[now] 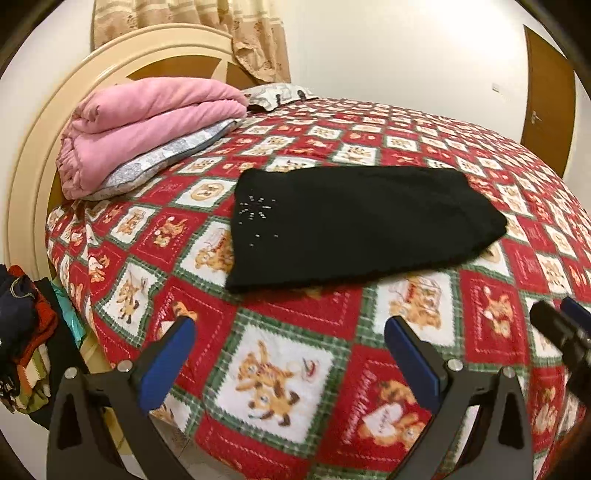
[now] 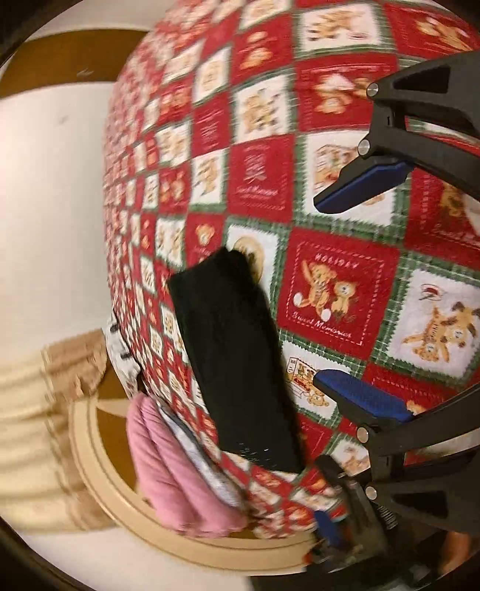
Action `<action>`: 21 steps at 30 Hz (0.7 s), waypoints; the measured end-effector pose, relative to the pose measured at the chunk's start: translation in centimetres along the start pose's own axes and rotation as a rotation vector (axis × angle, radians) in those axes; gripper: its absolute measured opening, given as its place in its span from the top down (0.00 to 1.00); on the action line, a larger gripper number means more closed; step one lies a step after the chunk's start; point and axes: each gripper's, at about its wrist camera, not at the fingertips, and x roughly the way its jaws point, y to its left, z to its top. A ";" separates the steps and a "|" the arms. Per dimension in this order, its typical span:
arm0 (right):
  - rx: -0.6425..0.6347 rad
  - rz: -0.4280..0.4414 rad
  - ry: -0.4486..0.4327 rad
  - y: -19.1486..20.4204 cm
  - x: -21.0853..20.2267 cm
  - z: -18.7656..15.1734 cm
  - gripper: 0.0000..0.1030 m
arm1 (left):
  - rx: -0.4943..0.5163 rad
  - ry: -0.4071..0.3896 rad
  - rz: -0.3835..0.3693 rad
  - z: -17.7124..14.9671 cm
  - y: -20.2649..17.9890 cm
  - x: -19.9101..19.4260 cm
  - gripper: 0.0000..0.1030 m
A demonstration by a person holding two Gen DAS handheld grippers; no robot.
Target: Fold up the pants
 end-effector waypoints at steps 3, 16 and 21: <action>0.089 0.042 0.017 -0.8 -1.3 -0.3 0.15 | 0.003 -0.014 -0.012 -0.4 -0.6 -1.2 0.00; 0.109 0.035 -0.117 0.2 -8.3 -2.4 0.15 | 0.040 -0.159 -0.021 -1.8 -1.9 -7.7 0.00; 0.070 0.029 -0.185 1.3 -10.3 -2.1 0.15 | 0.022 -0.186 -0.027 -2.0 -1.6 -9.1 0.00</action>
